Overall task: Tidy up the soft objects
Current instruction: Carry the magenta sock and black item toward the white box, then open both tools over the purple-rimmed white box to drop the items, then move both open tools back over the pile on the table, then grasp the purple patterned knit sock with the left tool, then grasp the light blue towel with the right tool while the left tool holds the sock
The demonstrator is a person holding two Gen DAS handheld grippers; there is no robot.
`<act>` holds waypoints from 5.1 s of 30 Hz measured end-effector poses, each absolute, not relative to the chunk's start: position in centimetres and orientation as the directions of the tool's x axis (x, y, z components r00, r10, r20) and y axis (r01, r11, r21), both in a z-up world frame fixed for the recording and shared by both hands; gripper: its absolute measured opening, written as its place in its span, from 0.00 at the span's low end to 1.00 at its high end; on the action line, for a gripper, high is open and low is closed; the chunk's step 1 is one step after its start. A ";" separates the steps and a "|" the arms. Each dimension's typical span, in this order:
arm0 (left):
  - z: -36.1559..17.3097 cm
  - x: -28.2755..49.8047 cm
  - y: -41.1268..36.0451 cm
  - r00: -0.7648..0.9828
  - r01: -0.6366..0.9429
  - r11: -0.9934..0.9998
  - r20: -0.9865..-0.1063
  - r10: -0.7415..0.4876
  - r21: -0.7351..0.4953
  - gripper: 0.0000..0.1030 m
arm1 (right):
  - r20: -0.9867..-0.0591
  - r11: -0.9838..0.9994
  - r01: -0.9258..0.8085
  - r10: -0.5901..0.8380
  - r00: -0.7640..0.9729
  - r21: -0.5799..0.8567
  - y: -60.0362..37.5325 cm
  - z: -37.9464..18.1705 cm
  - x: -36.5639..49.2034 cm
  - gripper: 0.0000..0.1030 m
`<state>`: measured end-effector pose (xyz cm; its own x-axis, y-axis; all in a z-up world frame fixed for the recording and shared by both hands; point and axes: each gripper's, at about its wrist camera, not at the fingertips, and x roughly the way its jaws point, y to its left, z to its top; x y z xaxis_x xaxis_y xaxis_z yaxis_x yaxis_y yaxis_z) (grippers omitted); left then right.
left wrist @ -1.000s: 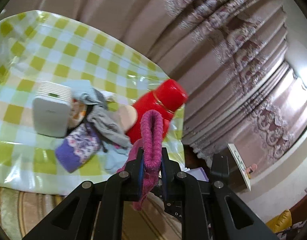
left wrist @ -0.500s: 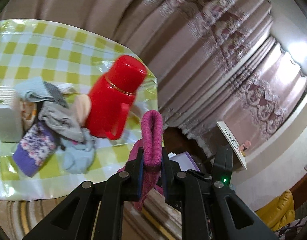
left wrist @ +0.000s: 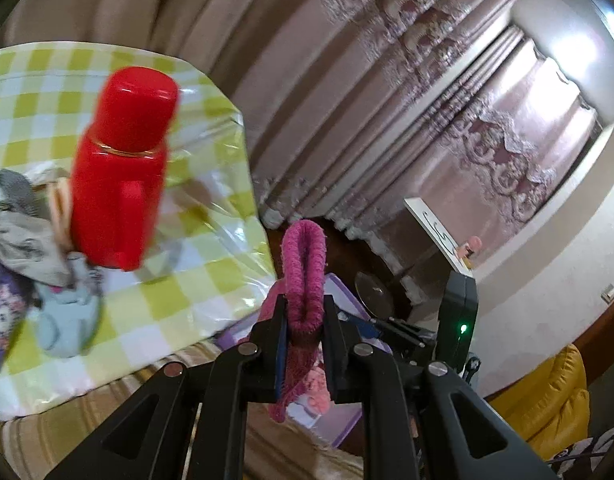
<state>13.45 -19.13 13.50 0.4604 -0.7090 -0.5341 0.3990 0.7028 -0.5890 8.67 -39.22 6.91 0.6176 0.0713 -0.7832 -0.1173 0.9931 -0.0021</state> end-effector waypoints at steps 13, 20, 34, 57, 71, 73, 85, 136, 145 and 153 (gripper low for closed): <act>12.4 13.7 -28.1 0.318 0.487 0.640 -0.562 -0.764 -0.594 0.15 | -0.756 0.999 0.039 -0.025 0.654 0.001 -46.2 8.0 7.5 0.30; 11.3 13.6 -31.8 0.245 0.506 0.612 -0.579 -0.778 -0.608 0.32 | -0.762 0.993 0.118 -0.056 0.646 0.027 -48.8 8.0 6.9 0.33; 9.5 13.9 -31.3 0.219 0.470 0.632 -0.613 -0.759 -0.616 0.53 | -0.746 0.996 0.087 -0.040 0.665 0.025 -48.1 8.3 6.6 0.70; 5.5 14.2 -16.5 0.411 0.267 0.839 -0.731 -0.545 -0.475 0.53 | -0.782 0.990 -0.138 0.116 0.612 0.039 -39.4 6.7 8.4 0.70; 3.4 15.6 -4.8 0.502 0.069 0.926 -0.789 -0.354 -0.372 0.59 | -0.815 0.958 -0.285 0.191 0.546 0.034 -32.5 5.1 10.6 0.70; 3.0 15.8 -3.5 0.505 0.057 0.937 -0.800 -0.325 -0.345 0.59 | -0.823 0.951 -0.307 0.207 0.529 0.041 -31.3 4.7 11.1 0.70; 0.8 17.6 -2.0 0.490 0.065 0.992 -0.863 -0.123 -0.105 0.63 | -0.857 0.887 -0.460 0.263 0.443 0.034 -23.2 2.2 13.2 0.70; -0.2 14.9 1.9 0.447 0.100 0.927 -0.816 -0.367 -0.362 0.11 | -0.850 0.446 -0.864 0.339 0.404 -0.232 1.8 1.6 25.8 0.72; -0.5 15.0 1.8 0.444 0.094 0.919 -0.810 -0.383 -0.383 0.11 | -0.853 0.456 -0.876 0.383 0.354 -0.158 2.4 2.2 27.1 0.18; 0.1 14.6 2.2 0.466 0.082 0.907 -0.788 -0.402 -0.414 0.11 | -0.812 0.551 -0.828 0.433 0.390 -0.104 0.8 4.2 28.4 0.12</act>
<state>14.65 2.19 0.07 0.4656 -0.4023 -0.7883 0.0825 0.9066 -0.4139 28.39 0.77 4.19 0.3905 0.4334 -0.8122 -0.8279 0.5512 -0.1038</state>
